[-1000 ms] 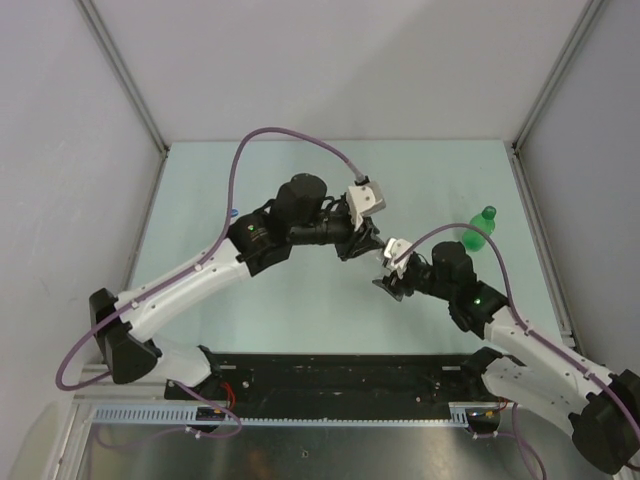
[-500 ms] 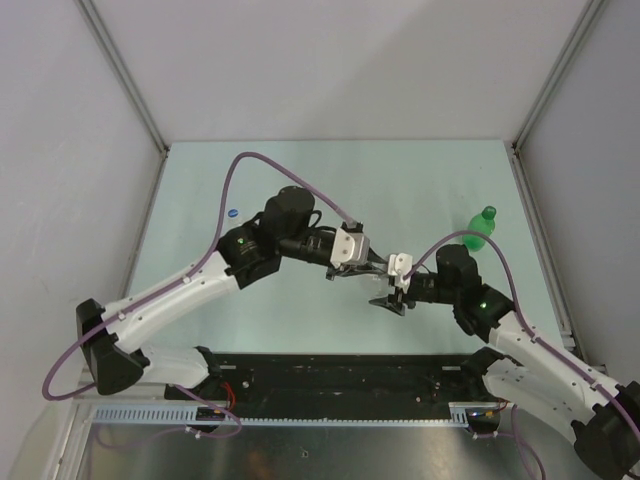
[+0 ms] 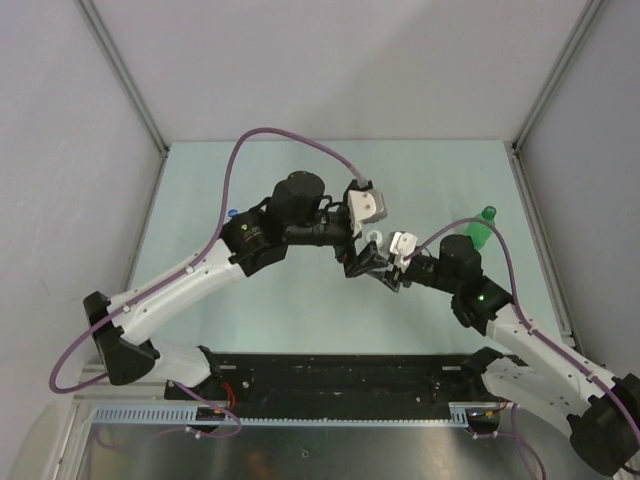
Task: Screw on the bottle caps
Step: Screw the bottle cap onto the plastic bottle.
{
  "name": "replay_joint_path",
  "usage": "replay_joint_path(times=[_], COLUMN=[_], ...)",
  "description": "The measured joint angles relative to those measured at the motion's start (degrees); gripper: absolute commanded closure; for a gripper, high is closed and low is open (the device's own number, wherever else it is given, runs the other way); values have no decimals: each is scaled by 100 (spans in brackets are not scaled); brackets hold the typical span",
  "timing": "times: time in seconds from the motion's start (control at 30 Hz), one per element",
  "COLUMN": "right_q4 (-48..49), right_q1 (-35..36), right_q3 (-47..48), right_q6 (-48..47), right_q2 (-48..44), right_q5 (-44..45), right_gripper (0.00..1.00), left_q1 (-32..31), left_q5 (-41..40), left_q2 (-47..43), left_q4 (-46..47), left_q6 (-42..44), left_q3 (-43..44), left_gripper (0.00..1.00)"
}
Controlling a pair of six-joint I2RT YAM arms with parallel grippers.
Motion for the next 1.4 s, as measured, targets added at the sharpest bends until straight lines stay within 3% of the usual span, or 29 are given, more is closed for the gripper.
replay_joint_path(times=[0.33, 0.63, 0.8, 0.9, 1.07, 1.4], right_q4=[1285, 1836, 2312, 2645, 3141, 3405], right_q1=[-61, 699, 846, 863, 994, 1093], right_q3=[138, 136, 129, 116, -48, -122], right_q6=[415, -101, -195, -199, -317, -516], right_q2=[896, 2013, 2293, 2291, 2282, 2282], right_q5=[1484, 4127, 4933, 5156, 5429, 5912], right_gripper=[100, 100, 100, 100, 100, 100], left_q1=[28, -48, -48, -48, -48, -48], left_q5=[-2367, -4065, -4671, -4863, -4905, -4815], left_q2=[-197, -417, -192, -11, 319, 581], left_q4=[-249, 407, 455, 452, 420, 348], left_q6=[-1797, -3460, -4028, -4271, -4577, -4850], left_q3=[111, 122, 245, 254, 297, 369], left_gripper=[0, 0, 0, 2, 14, 27])
